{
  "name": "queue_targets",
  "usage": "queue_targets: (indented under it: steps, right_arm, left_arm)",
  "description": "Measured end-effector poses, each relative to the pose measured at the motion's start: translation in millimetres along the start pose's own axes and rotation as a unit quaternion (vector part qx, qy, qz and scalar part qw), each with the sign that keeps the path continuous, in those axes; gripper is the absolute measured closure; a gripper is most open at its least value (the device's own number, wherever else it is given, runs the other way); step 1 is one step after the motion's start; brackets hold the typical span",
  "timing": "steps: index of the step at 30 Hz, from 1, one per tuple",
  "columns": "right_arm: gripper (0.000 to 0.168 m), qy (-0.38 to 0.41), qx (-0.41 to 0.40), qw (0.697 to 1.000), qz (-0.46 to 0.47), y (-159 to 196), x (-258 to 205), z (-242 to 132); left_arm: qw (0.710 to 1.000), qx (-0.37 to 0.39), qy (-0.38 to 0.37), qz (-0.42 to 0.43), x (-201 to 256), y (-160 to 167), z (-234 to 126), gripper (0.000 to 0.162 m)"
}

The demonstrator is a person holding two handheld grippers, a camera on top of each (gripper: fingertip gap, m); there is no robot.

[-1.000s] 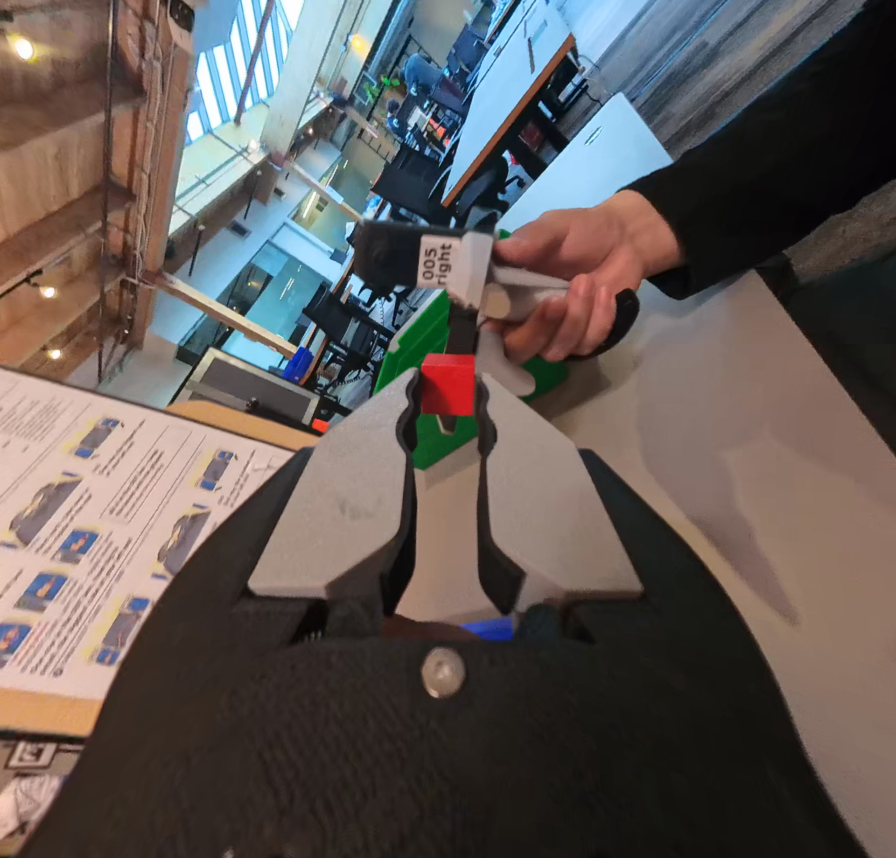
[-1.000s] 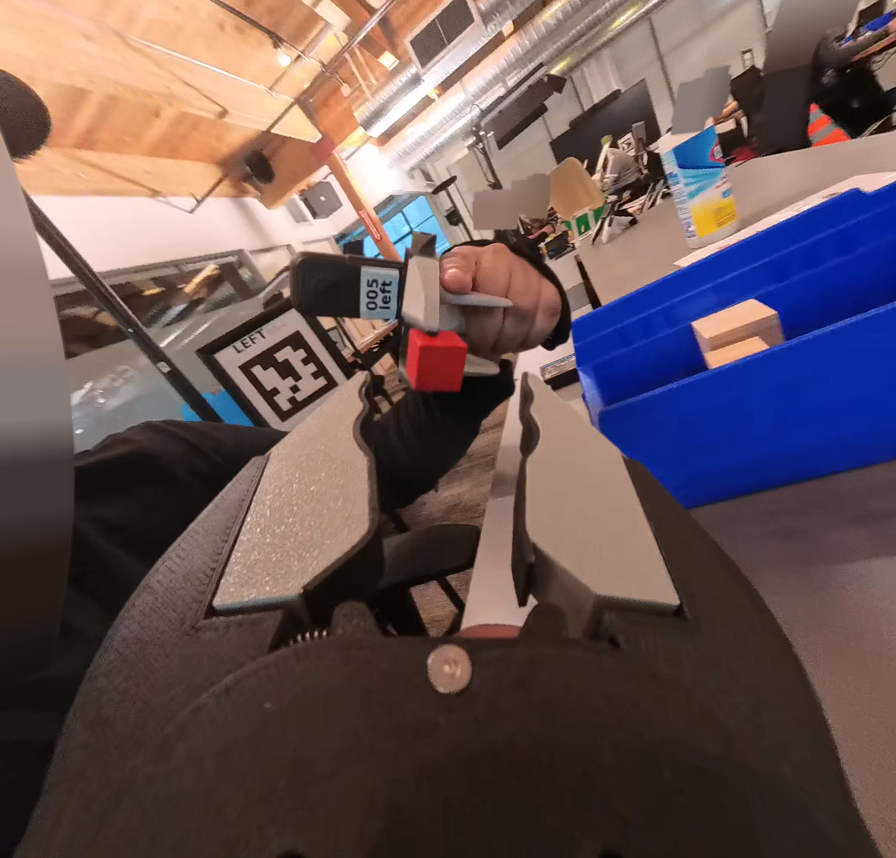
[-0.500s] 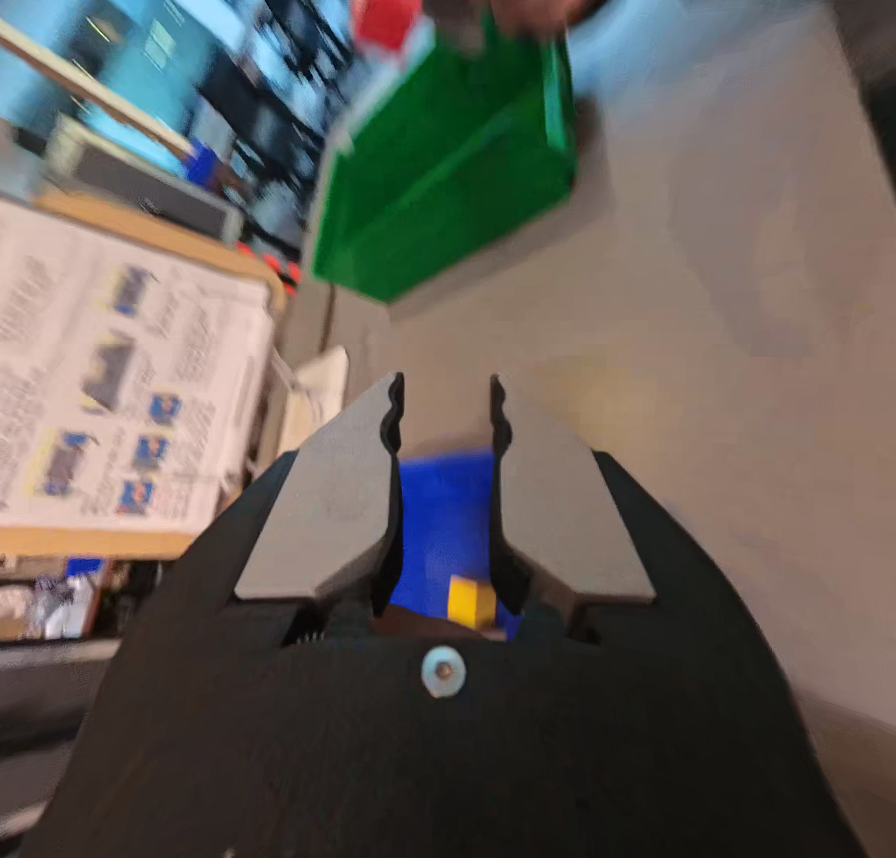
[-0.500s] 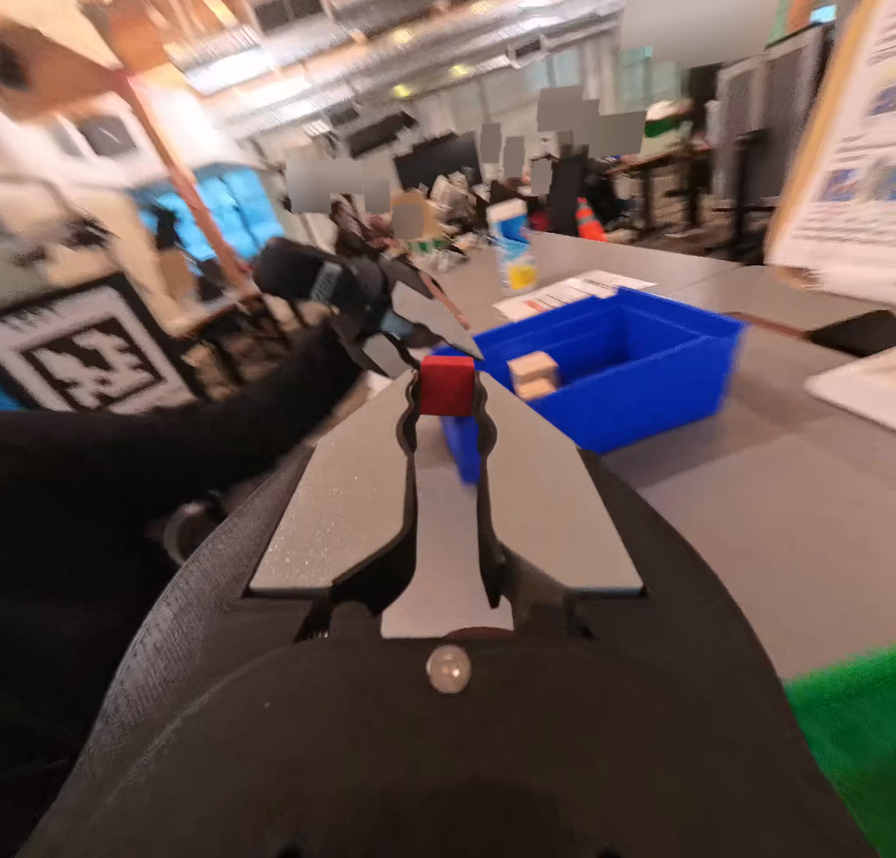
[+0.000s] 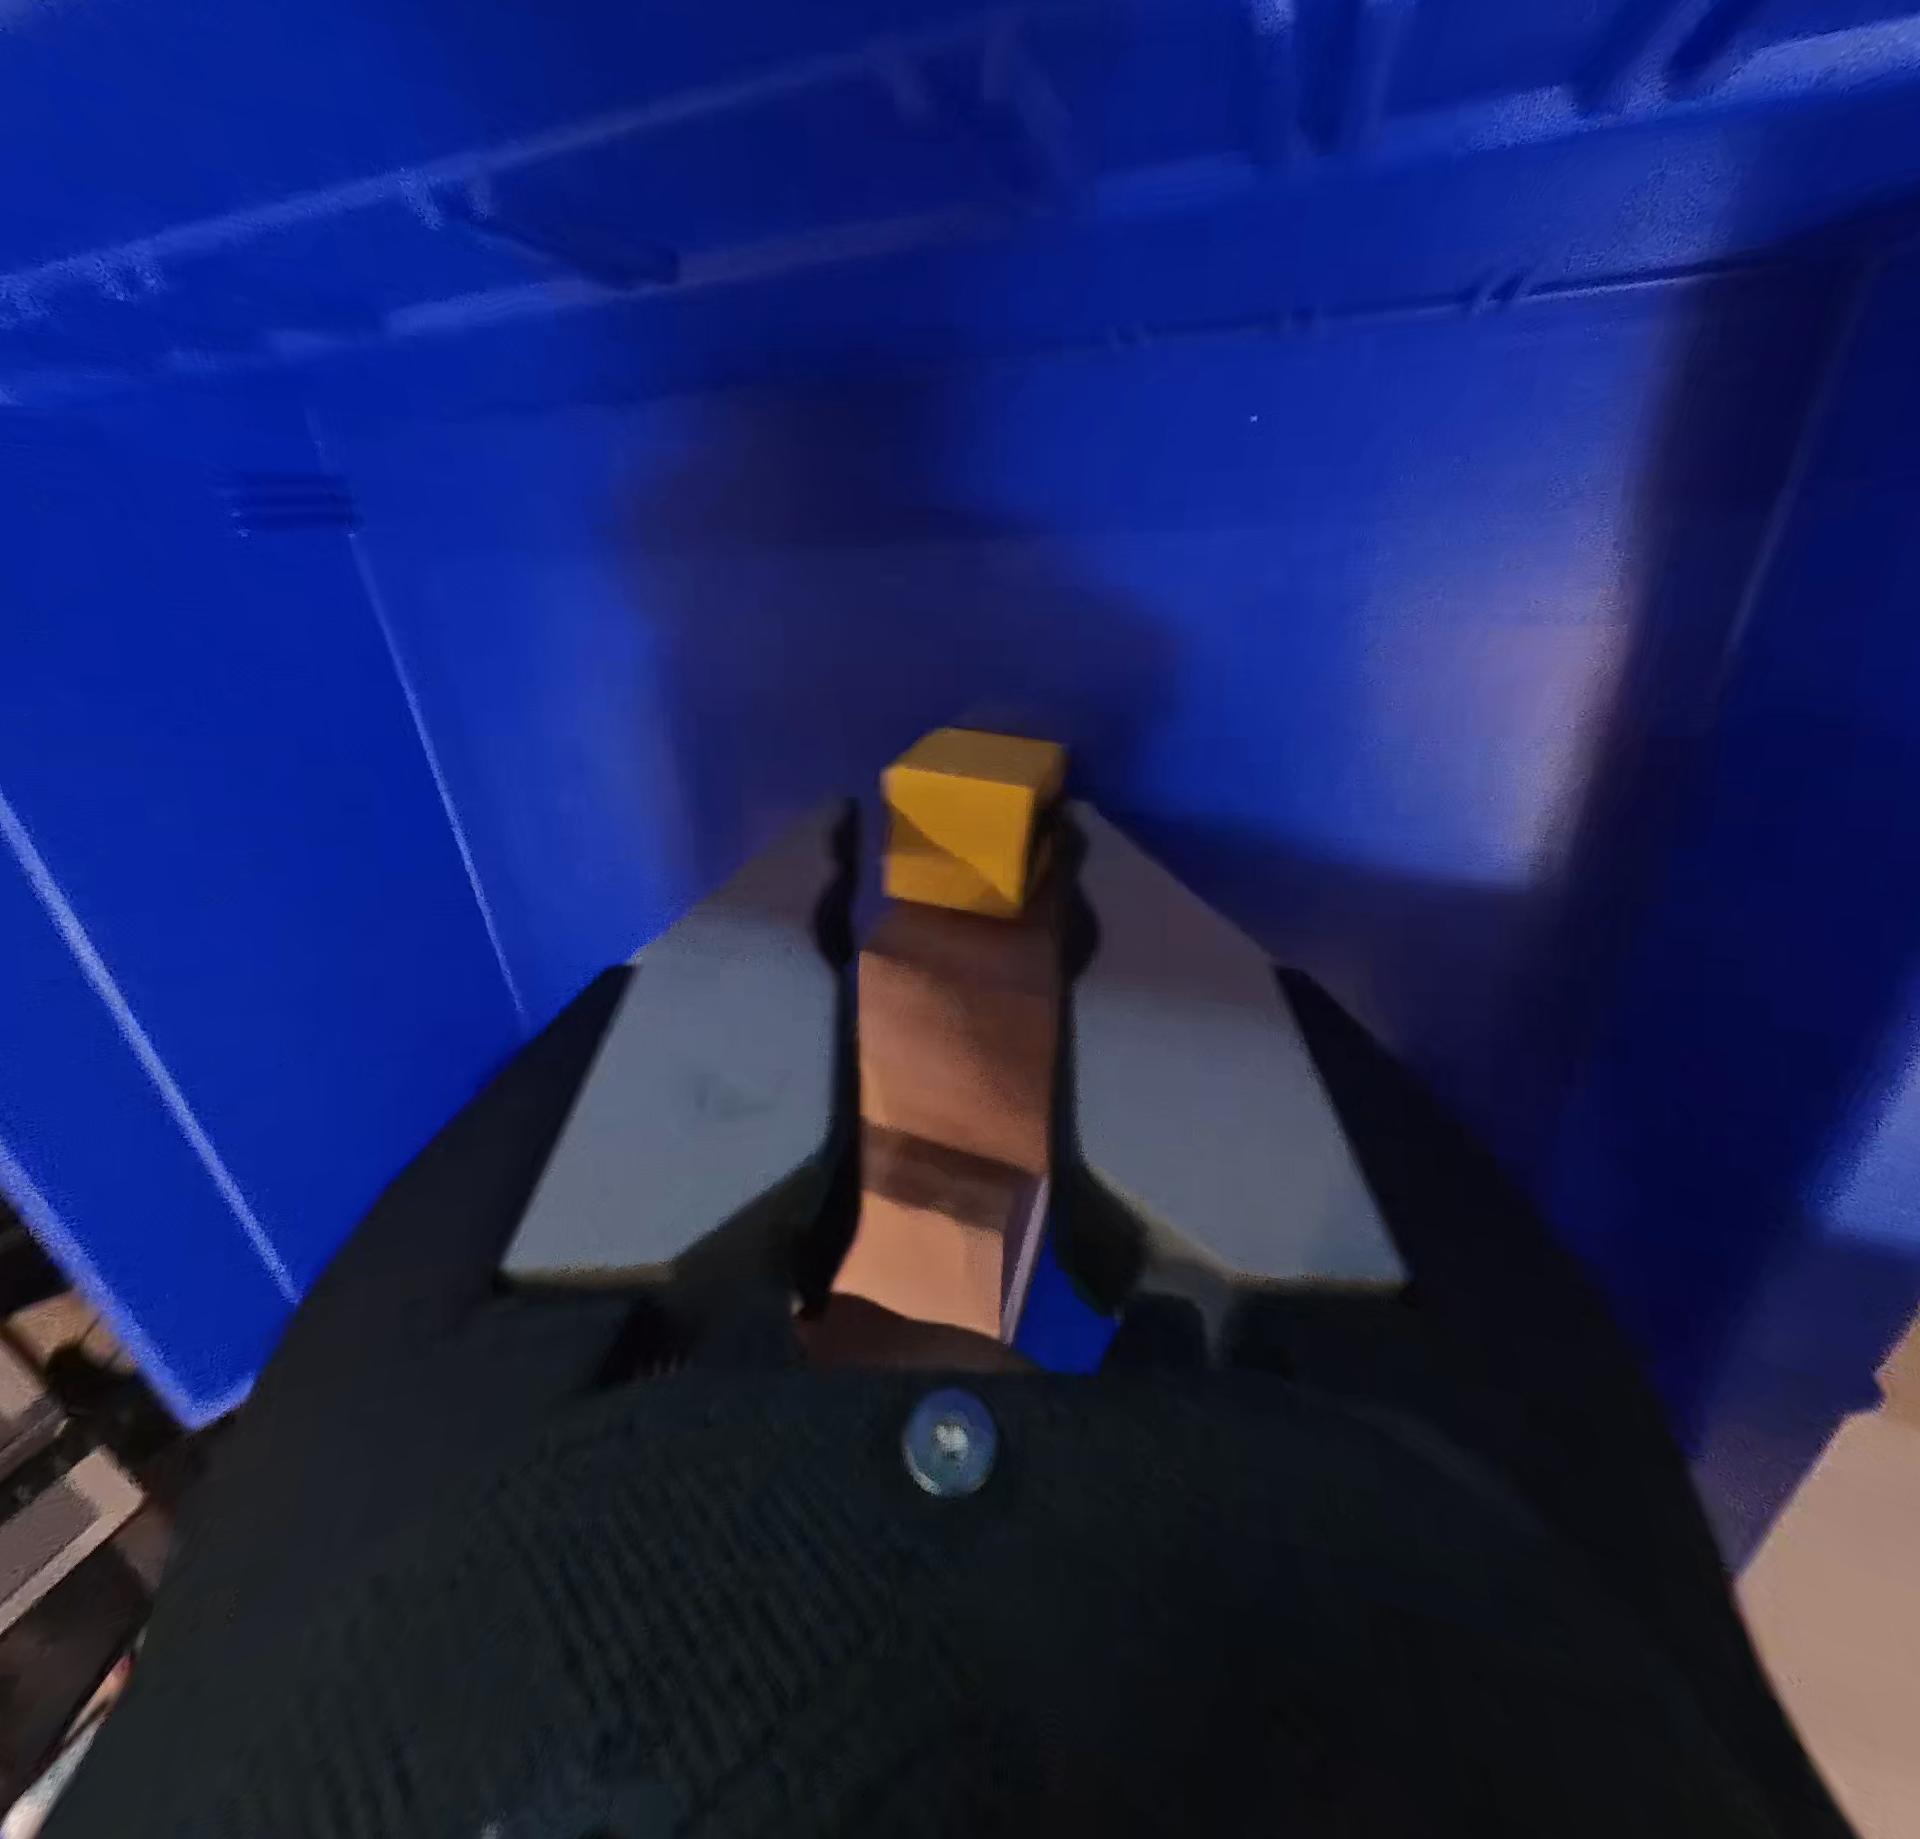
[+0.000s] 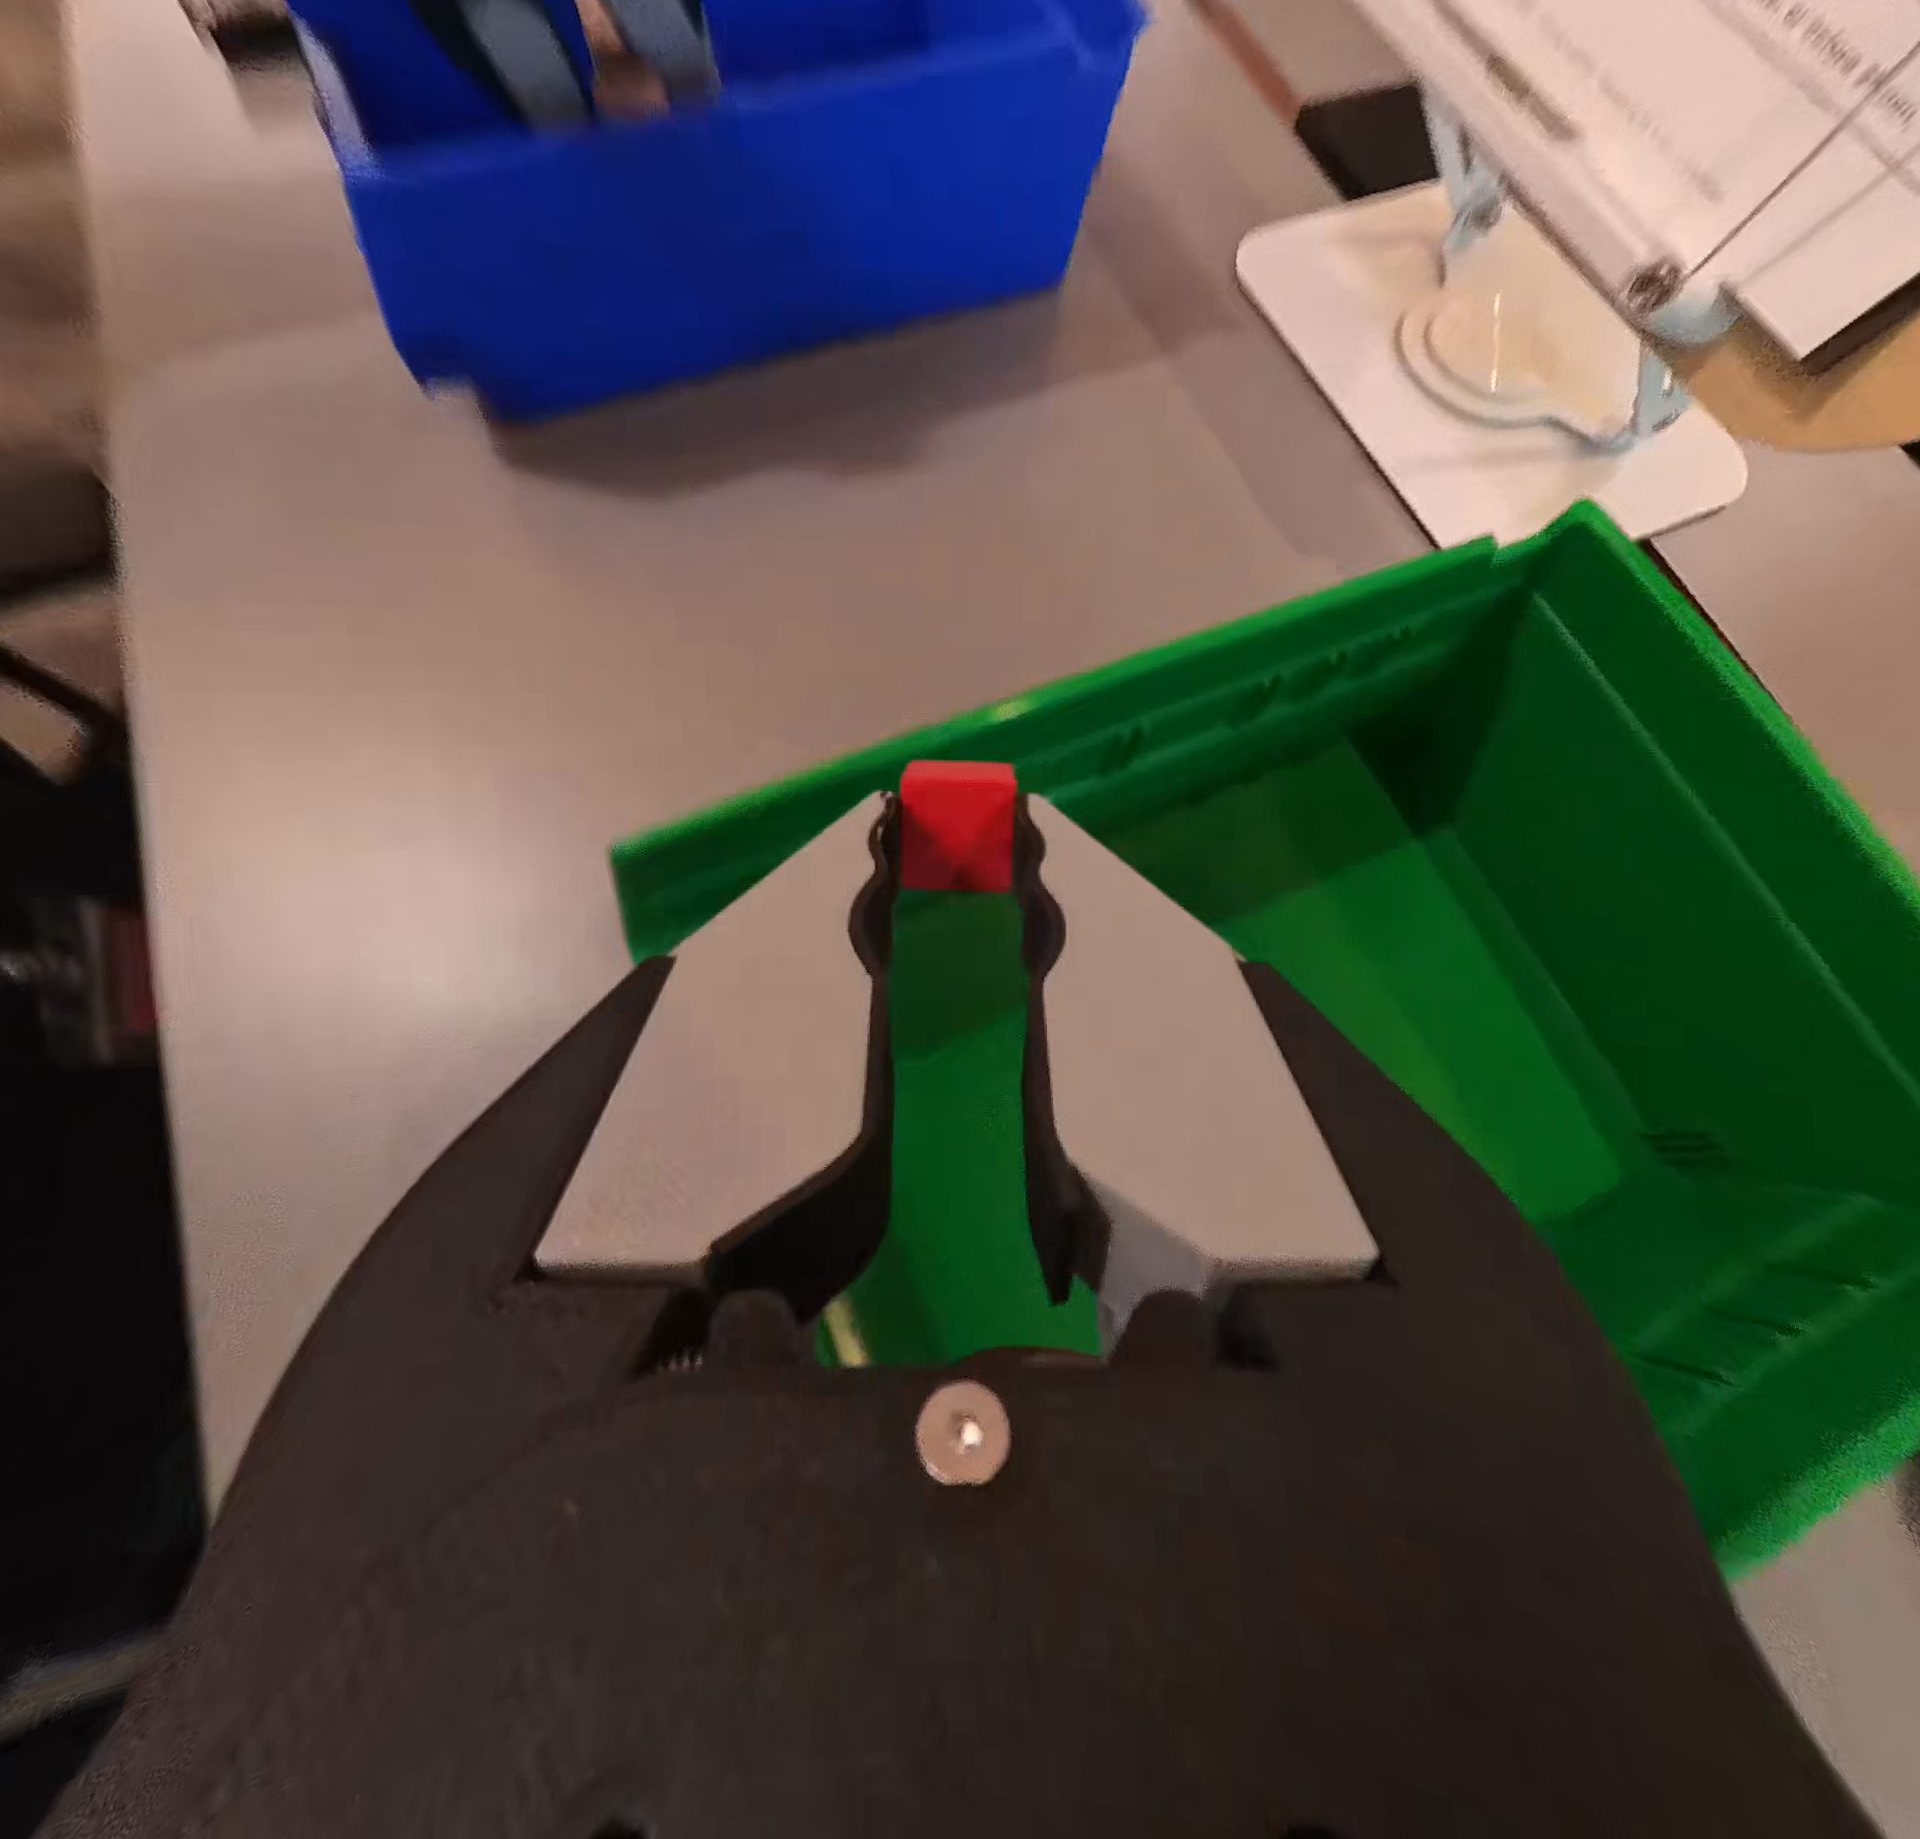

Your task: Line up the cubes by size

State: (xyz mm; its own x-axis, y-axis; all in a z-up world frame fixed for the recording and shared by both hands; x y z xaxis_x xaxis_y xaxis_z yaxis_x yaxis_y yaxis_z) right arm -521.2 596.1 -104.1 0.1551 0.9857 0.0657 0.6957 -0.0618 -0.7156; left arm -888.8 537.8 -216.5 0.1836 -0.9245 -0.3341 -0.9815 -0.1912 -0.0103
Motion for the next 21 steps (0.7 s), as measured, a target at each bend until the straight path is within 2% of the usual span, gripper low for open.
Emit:
queue_targets:
  steps: [3, 6, 9, 11, 14, 16, 18, 21]
  right_arm:
    - [0.15, 0.001, -0.086, 0.995, -0.057, 19.9, 8.7, 17.3]
    - [0.15, 0.019, -0.179, 0.978, -0.107, 35.3, 17.3, 45.8]
    - [0.15, 0.023, -0.244, 0.958, -0.147, 44.4, 21.7, 72.3]
    - [0.15, 0.009, -0.274, 0.947, -0.165, 52.0, 21.7, 86.5]
    - [0.149, -0.013, -0.282, 0.943, -0.177, 58.3, 18.9, 102.7]
    - [0.149, -0.022, -0.268, 0.948, -0.168, 57.7, 17.4, 107.5]
    - [0.128, -0.025, -0.254, 0.957, -0.139, 56.8, 19.6, 104.1]
    - [0.122, -0.023, -0.19, 0.977, -0.09, 46.5, 27.4, 80.2]
  left_arm:
    - [1.0, 0.014, 0.008, 0.007, -0.5, -6.0, -0.1, 0.133]
    - [0.998, 0.053, -0.017, 0.004, -7.0, -12.6, -8.6, 0.136]
    - [0.988, 0.144, -0.058, -0.02, -16.4, -28.4, -34.9, 0.136]
    - [0.971, 0.218, -0.097, -0.031, -20.8, -44.0, -60.9, 0.136]
    - [0.926, 0.349, -0.138, -0.041, -18.4, -74.4, -106.8, 0.137]
    - [0.891, 0.429, -0.14, -0.044, -11.2, -95.2, -133.9, 0.138]
    - [0.873, 0.458, -0.161, -0.036, -9.2, -110.7, -149.7, 0.138]
    - [0.841, 0.501, -0.201, -0.021, -7.8, -136.5, -176.3, 0.138]
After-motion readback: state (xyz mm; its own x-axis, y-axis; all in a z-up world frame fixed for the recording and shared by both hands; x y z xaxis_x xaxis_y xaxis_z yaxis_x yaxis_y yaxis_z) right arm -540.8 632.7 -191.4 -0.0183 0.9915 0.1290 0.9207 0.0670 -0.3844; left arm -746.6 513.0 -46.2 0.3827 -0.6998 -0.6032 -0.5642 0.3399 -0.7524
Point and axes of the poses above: each gripper's, where its closed fingertips meet, z out along the fingers, y out of its underside, x = y × z across the jaws, the point moved 3 cm from there along -z, back along the fingers, and after that the axes turned 6 degrees about -x, right-handed, at the moved point
